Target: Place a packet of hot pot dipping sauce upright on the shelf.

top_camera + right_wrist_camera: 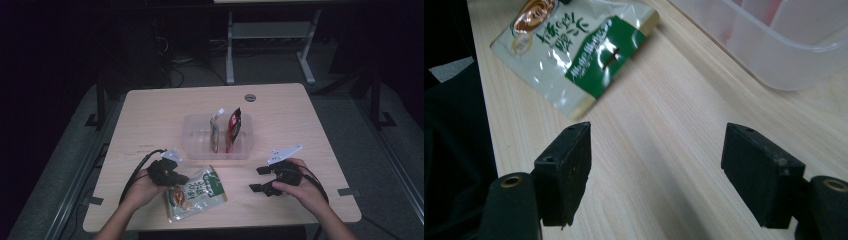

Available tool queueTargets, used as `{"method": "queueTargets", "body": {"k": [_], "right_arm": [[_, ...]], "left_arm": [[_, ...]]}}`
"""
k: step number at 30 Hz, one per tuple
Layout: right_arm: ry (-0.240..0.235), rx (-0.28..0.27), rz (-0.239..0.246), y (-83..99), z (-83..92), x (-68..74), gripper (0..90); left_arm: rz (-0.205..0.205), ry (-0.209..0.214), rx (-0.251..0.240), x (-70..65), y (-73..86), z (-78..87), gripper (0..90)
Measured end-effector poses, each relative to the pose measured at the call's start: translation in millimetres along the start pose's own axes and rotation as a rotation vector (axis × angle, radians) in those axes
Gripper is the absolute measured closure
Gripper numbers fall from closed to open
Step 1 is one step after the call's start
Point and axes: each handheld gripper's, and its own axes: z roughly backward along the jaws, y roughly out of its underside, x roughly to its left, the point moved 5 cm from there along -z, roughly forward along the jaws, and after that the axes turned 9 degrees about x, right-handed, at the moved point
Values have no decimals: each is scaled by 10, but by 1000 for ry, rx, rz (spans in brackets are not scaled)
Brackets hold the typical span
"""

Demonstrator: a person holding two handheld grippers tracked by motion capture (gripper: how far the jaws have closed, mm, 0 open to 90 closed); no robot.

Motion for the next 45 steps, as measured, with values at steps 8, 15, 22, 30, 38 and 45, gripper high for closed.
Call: {"method": "queueTargets", "body": {"k": [8,15,22,30,38,45], "right_arm": [[-4,1,-7,1,-2,-7,281],[-7,7,-2,8,3,4,283],[-4,3,-1,4,0,7,286],[-2,3,-4,6,-2,6,286],[-5,-4,-9,7,10,3,285],[-12,-5,-17,3,4,9,260]], "left_arm": [[-43,17,-9,-109,-313,-231,899],[-44,33,-76,-93,-267,-156,737],[-83,19,-47,-148,-61,-83,386],[-146,20,22,-155,-13,-253,234],[-163,15,21,-199,1,-296,236],[-184,-28,26,-223,-11,-282,468]]}}
